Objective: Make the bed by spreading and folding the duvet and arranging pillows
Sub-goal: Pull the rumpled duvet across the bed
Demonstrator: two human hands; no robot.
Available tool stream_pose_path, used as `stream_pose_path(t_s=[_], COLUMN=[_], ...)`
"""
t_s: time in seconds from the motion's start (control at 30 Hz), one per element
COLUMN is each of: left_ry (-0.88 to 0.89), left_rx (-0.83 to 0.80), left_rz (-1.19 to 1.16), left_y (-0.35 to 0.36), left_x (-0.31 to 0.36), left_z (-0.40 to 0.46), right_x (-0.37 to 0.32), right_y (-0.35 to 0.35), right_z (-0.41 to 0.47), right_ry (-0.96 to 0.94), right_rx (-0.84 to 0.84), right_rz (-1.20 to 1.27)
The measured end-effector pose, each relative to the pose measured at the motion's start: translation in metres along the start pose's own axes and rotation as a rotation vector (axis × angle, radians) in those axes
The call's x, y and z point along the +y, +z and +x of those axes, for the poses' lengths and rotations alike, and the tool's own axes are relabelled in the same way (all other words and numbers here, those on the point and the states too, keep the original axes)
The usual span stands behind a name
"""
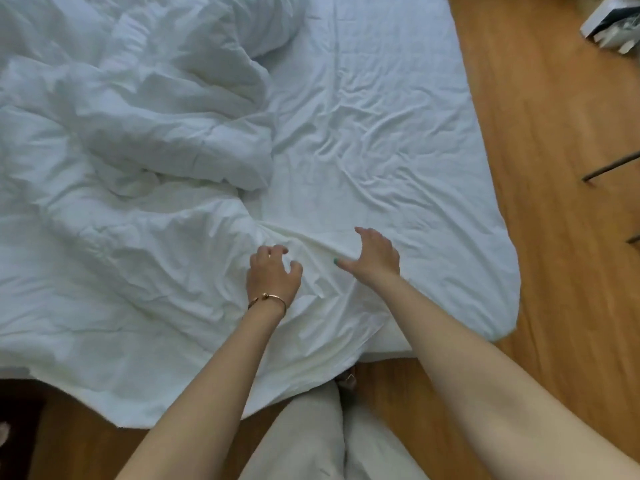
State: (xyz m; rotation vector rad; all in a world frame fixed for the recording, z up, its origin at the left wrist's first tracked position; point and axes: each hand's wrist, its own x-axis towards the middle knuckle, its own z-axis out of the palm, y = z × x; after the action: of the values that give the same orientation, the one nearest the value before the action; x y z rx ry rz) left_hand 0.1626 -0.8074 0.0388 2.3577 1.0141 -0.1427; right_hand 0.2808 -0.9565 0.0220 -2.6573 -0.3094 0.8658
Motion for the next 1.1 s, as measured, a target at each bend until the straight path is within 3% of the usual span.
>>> stream_pose_path(t_s=[0.13, 0.27, 0.37, 0.5, 0.67, 0.8, 1.0, 1.1], left_ry=[-0.1, -0.455, -0.694, -0.817, -0.593, -0.314, -0.226, -0.21], left_rx=[-0.067, -0.139, -0.068, 0.104, 0.182, 0.031, -0.089, -0.209], left_rz=[-0.234, -0.211, -0.203, -0.293, -0.547, -0.561, -0.681, -0.563], left_y=[0.025, 0.05, 0.065, 0.088, 0.127, 0.172, 0.211, 0.219], left_x=[0.03, 0.04, 0.049, 0.068, 0.135, 0.231, 0.298, 0.303], left_z=[0.051, 0.081, 0.082, 0.079, 0.033, -0.026, -0.114, -0.132], right_x=[-0.006, 0.003, 0.018, 0.051, 0.133, 0.221, 0.307, 0.303], right_y=[0.011, 0.03, 0.019, 0.0, -0.043, -0.118, -0.222, -0.231], right_z=[0.032, 0.044, 0.036, 0.022, 0.021, 0.019, 0.042, 0.057], right_ry=[-0.09, -0.132, -0.245, -0.28, -0.322, -0.258, -0.198, -0.205], right_rx=[-0.172, -0.365, -0.414, -0.48, -0.564, -0.775, -0.575, -0.567], right_rz=[-0.128, -0.005, 0.193, 0.228, 0.206, 0.144, 0.161, 0.124])
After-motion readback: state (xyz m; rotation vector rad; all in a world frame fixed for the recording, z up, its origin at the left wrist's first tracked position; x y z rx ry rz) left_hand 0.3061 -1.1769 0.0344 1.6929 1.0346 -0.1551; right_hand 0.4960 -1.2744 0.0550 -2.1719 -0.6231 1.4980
